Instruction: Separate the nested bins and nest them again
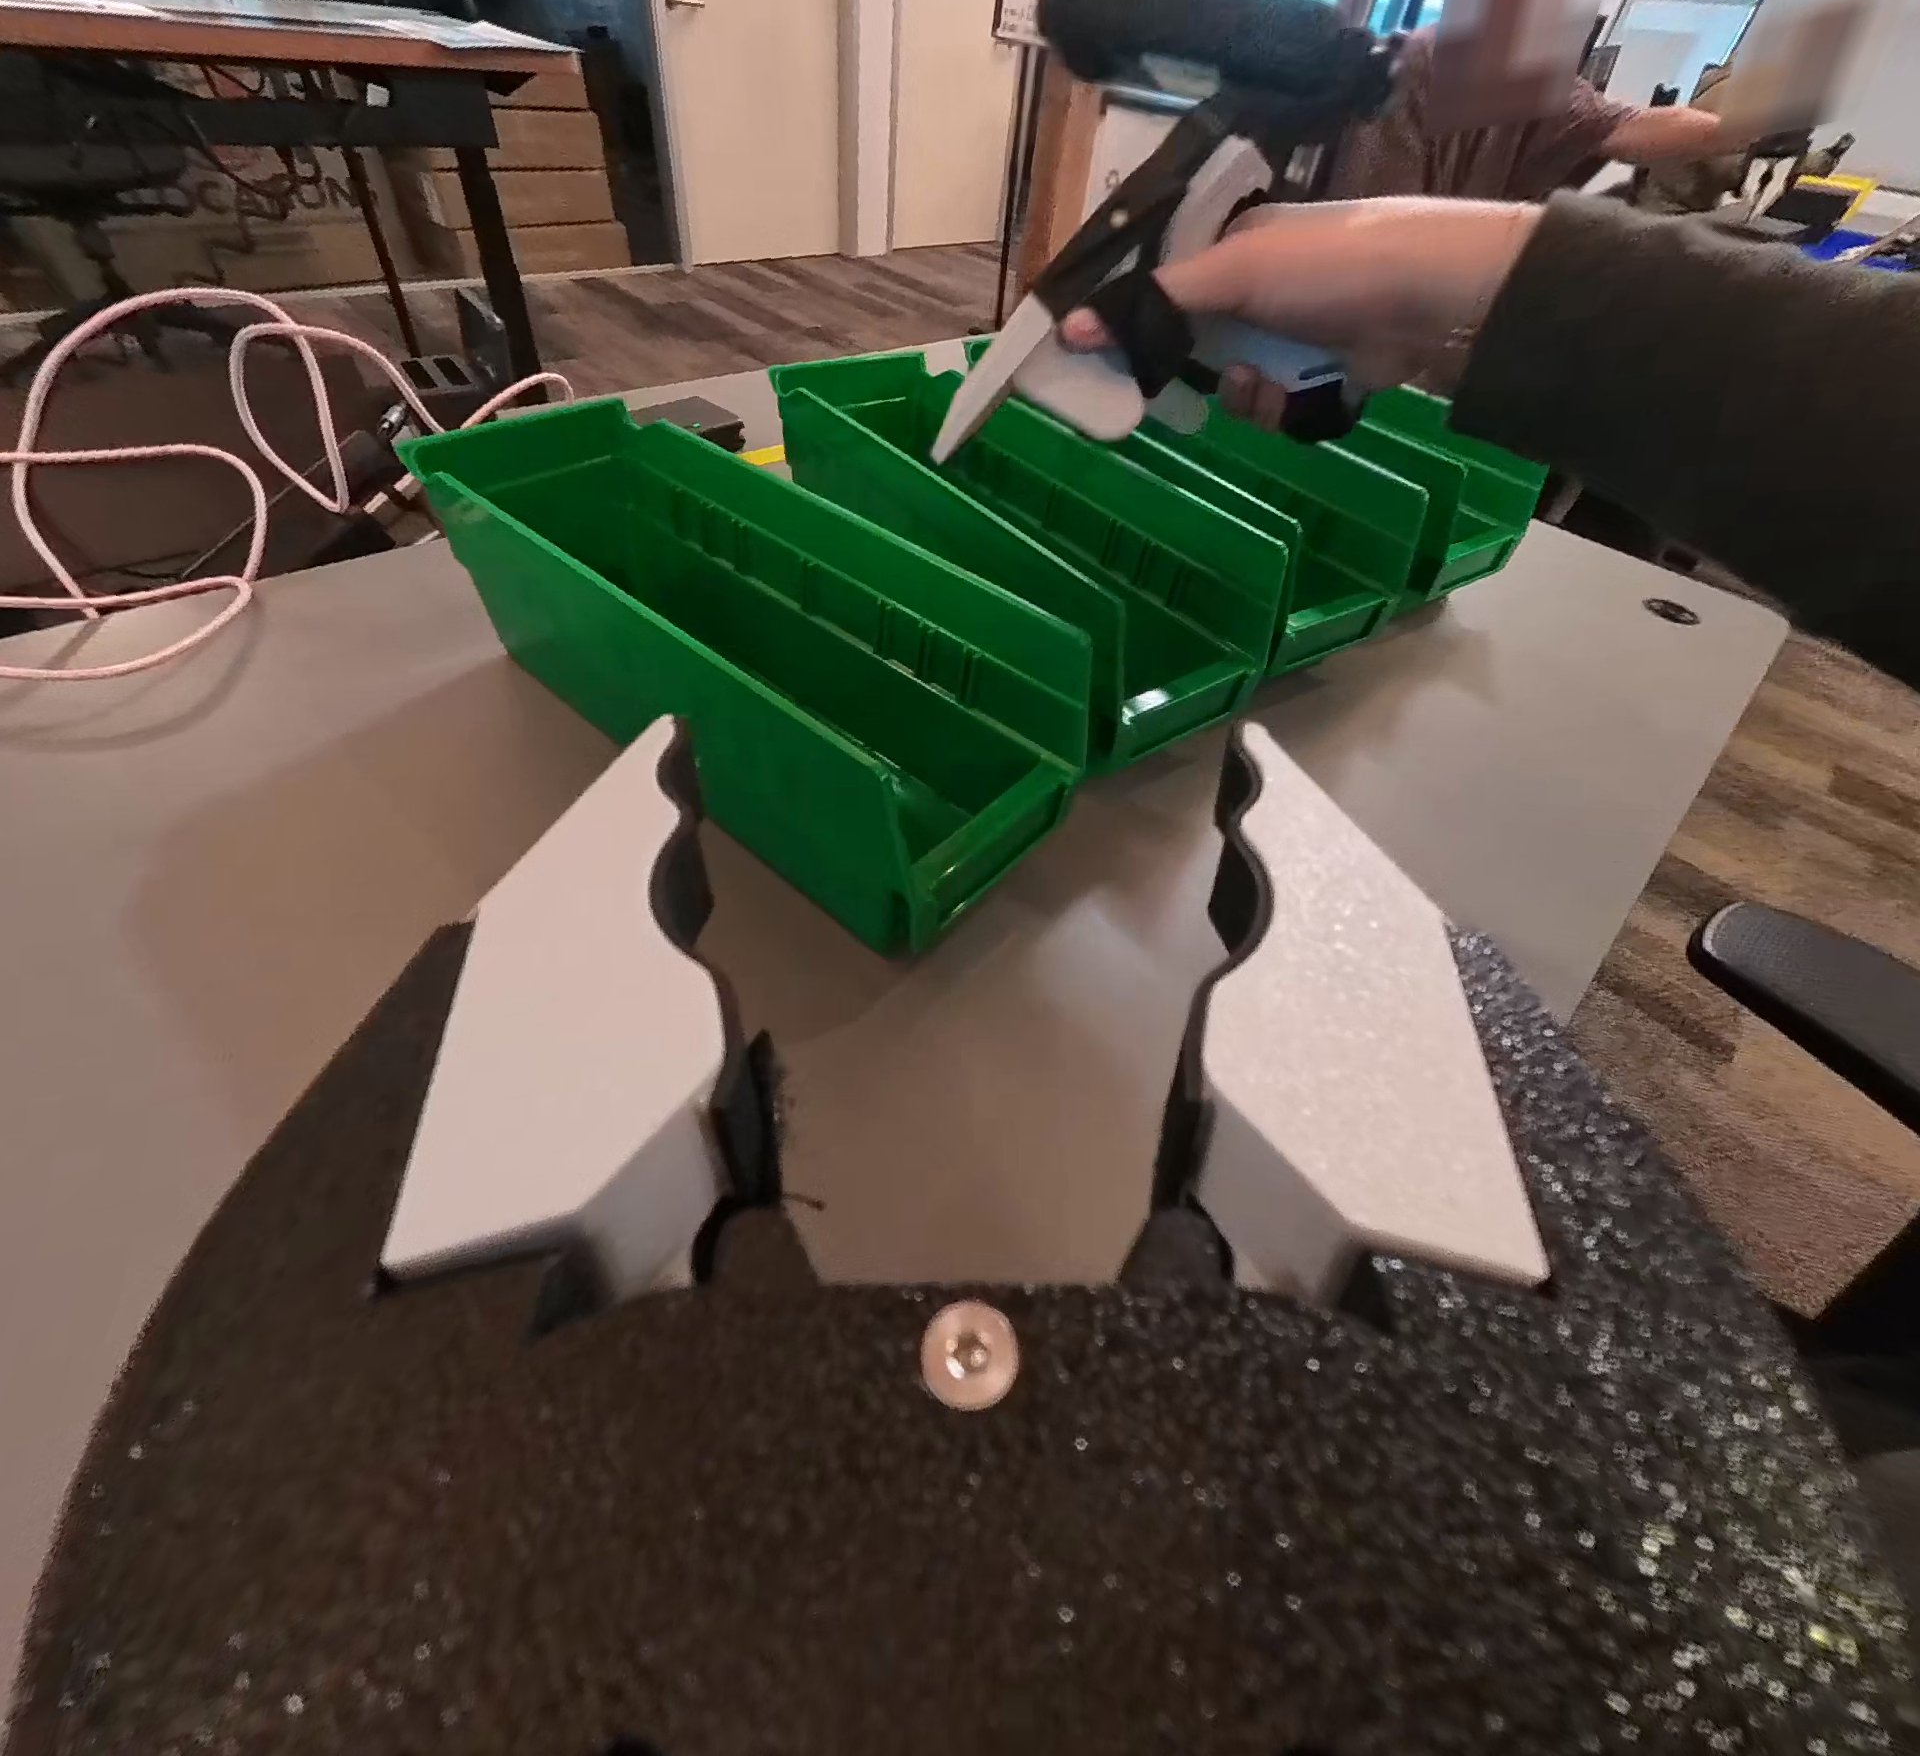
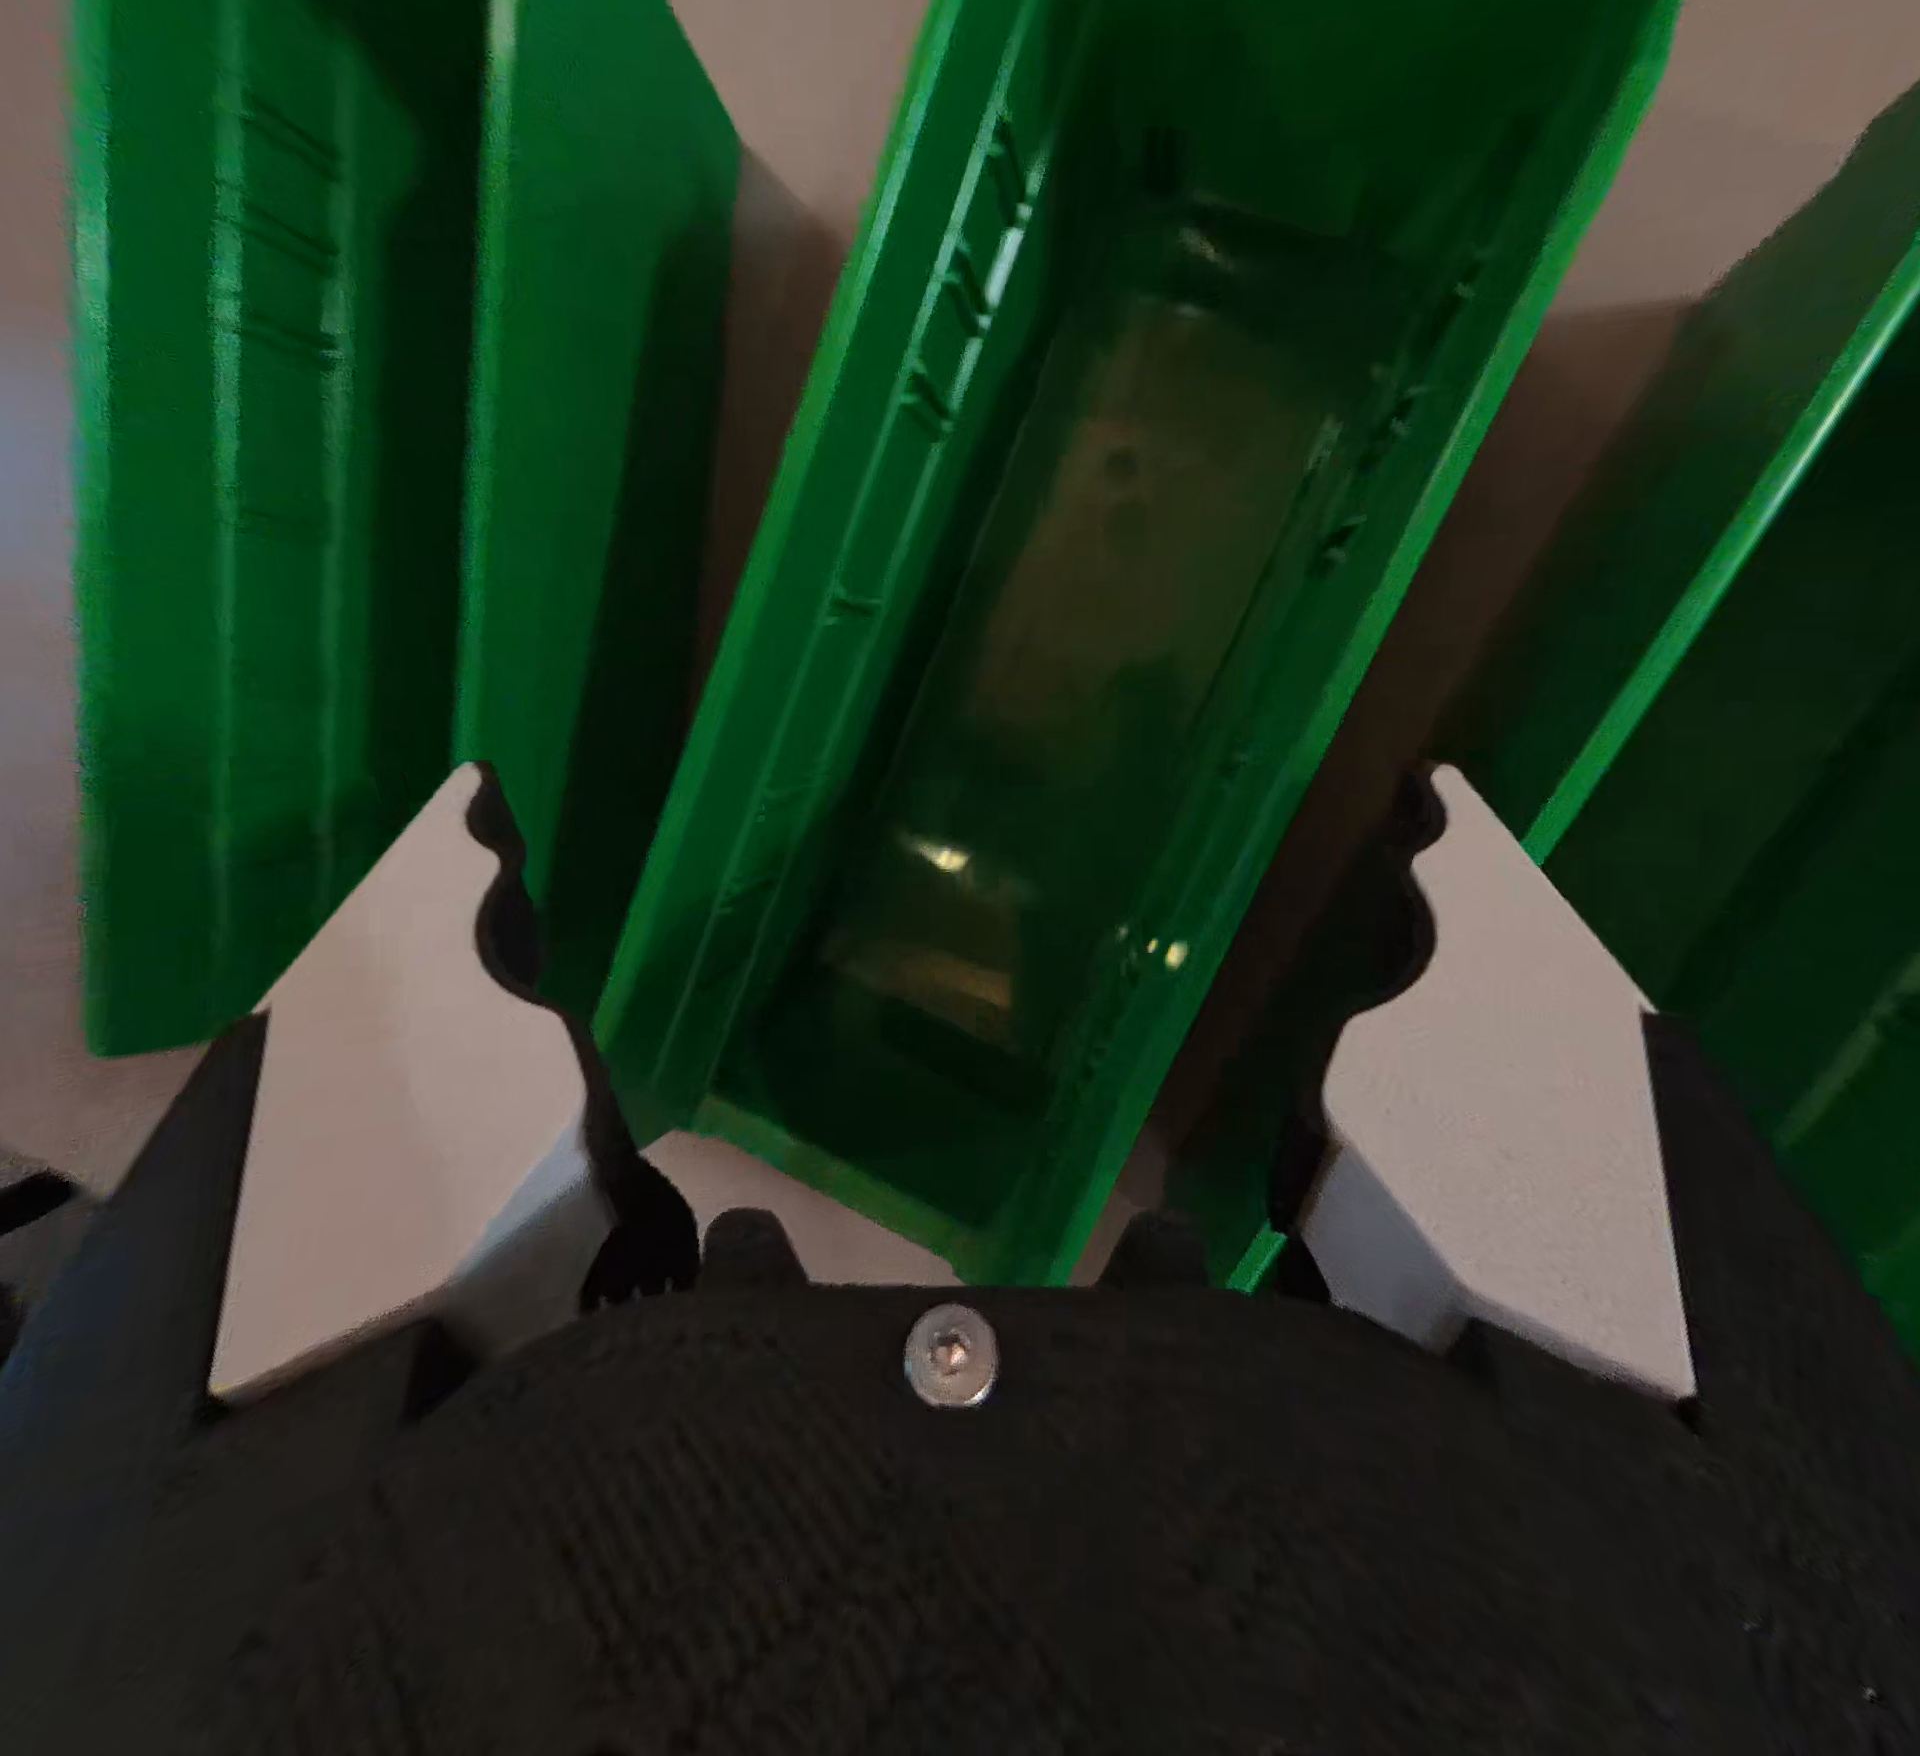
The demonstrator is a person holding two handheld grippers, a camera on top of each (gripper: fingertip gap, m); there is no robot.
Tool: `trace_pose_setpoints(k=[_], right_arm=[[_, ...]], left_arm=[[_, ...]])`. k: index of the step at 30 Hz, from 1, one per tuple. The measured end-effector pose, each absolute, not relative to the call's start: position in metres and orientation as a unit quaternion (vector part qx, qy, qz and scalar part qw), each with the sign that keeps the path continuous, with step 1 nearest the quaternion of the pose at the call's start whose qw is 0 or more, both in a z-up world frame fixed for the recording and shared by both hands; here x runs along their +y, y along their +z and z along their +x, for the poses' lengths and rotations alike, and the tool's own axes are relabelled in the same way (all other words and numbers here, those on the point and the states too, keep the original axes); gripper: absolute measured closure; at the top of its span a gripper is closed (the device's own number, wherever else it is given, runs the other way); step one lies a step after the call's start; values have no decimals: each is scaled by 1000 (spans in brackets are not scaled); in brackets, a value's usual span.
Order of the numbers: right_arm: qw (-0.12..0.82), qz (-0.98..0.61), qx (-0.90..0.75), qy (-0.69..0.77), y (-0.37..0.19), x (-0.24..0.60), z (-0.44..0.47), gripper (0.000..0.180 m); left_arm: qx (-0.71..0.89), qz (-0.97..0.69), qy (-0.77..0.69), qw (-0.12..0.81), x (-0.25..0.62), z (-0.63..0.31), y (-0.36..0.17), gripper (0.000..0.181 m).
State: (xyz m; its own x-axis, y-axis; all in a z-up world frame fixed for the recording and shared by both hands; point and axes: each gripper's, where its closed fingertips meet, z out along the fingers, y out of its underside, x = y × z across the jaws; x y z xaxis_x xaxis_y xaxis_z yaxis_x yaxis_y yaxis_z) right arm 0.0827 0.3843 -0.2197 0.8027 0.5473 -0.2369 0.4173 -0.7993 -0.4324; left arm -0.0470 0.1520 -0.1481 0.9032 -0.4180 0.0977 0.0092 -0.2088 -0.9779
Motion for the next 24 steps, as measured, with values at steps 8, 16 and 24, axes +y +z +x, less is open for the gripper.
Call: trace_pose_setpoints(k=[8,16,24], right_arm=[[121,-954,-248,117,-242,387,84,52],[110,-961,-239,86,-222,389,88,74],[165,-944,-259,117,-136,383,59,74]], left_arm=[[134,-743,-178,631,148,-52,-138,82],[126,-739,-184,635,146,-59,-134,81],[112,-746,-188,629,149,-68,-139,81]])
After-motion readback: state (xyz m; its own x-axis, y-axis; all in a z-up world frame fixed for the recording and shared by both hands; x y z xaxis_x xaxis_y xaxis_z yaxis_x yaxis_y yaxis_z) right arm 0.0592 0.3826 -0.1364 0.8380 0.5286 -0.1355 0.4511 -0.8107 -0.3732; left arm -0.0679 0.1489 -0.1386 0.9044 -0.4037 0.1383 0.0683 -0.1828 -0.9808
